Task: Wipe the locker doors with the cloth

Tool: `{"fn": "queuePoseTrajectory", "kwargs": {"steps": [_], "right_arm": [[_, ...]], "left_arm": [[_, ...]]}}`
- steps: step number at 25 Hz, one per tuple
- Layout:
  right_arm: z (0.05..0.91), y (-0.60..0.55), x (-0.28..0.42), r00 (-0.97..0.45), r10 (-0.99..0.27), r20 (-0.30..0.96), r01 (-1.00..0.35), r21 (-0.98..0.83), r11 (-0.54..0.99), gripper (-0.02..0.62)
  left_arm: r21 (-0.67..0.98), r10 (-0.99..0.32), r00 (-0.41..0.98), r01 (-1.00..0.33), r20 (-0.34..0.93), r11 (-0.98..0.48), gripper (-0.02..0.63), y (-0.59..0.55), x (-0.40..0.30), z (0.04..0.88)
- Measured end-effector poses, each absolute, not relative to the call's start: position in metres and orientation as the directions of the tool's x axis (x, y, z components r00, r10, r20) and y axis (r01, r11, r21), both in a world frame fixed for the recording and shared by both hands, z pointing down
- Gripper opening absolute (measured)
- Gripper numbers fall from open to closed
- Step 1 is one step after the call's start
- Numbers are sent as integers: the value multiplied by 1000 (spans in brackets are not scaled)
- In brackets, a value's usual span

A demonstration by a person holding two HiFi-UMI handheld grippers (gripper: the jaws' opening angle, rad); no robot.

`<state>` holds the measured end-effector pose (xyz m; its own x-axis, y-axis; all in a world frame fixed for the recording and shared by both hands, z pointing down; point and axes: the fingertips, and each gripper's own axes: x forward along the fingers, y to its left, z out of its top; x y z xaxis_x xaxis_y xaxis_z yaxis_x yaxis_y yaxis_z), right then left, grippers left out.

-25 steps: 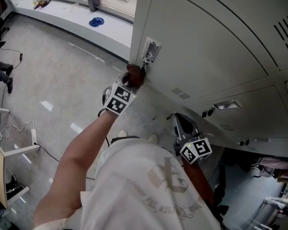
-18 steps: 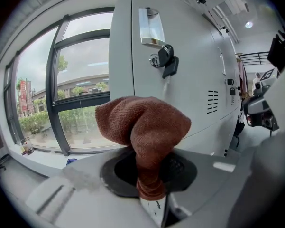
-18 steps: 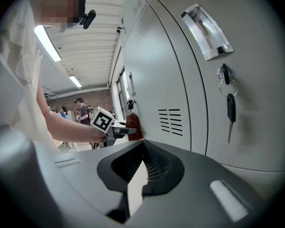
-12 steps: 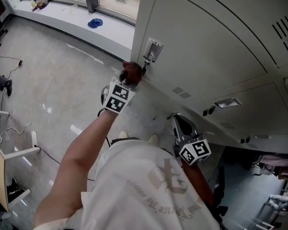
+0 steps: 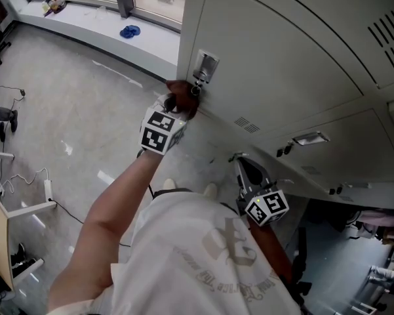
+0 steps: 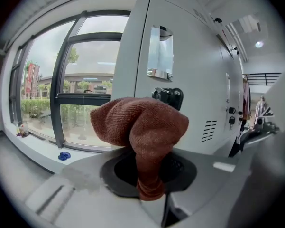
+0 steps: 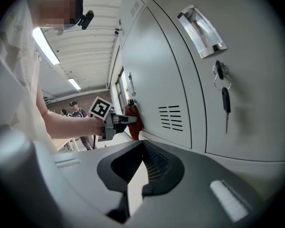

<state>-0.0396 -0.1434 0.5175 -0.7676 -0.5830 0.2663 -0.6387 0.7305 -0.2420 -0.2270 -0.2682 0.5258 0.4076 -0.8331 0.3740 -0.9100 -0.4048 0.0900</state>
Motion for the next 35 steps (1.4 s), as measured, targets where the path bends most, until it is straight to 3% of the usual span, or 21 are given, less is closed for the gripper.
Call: {"fn": "queuePoseTrajectory", "kwargs": {"steps": [8,16,35], "right_arm": [[520,-143,-26,-760,-591,271,-649,-252,718,8],[517,-145,-15,-760,-595,260,-649,-258,716,8],[506,-144,18,-732,-634,247,-681,-245,690,8]], "left_arm": [[338,-798,498,-856,339,-391,81,-263,-188,528],[461,-781,551,-798,295,-389,81,-256,-150,524],[509,-641,728,-659,245,-554,81,-231,-30,520]]}}
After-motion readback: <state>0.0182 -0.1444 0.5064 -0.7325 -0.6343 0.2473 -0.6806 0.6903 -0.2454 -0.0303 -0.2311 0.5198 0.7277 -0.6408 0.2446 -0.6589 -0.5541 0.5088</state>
